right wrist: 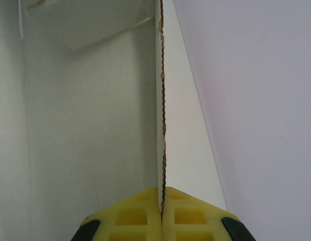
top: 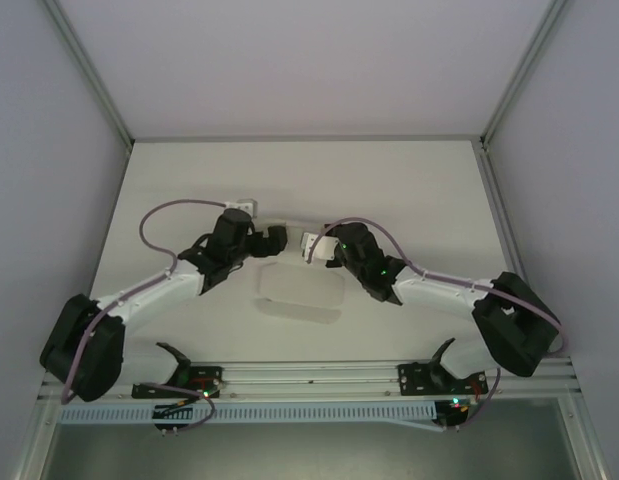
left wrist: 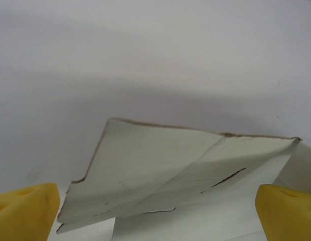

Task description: Assemble paper box

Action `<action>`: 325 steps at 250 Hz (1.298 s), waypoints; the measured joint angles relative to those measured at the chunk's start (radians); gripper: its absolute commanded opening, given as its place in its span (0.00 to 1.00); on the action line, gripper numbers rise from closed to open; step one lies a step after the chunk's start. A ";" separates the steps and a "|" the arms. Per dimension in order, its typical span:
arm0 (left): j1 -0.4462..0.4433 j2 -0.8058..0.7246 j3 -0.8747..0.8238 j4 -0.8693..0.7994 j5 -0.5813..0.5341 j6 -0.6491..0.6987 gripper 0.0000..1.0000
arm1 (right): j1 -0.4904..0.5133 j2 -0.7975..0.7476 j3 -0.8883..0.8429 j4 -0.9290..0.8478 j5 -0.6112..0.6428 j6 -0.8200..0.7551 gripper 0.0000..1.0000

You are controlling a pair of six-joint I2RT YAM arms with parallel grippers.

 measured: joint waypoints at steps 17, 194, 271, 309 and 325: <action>0.013 -0.052 -0.021 -0.009 0.002 0.000 1.00 | -0.005 -0.015 0.000 0.002 -0.010 0.010 0.00; 0.343 -0.178 -0.234 -0.049 0.123 -0.007 1.00 | -0.086 -0.101 -0.053 0.023 -0.109 0.077 0.00; 0.356 -0.038 -0.252 0.177 0.280 -0.007 1.00 | -0.092 -0.105 -0.053 0.022 -0.144 0.100 0.00; 0.356 0.009 -0.252 0.239 0.375 -0.004 1.00 | -0.098 -0.105 -0.053 0.021 -0.150 0.112 0.00; 0.356 0.013 -0.252 0.258 0.409 -0.001 1.00 | -0.101 -0.106 -0.053 0.021 -0.153 0.119 0.00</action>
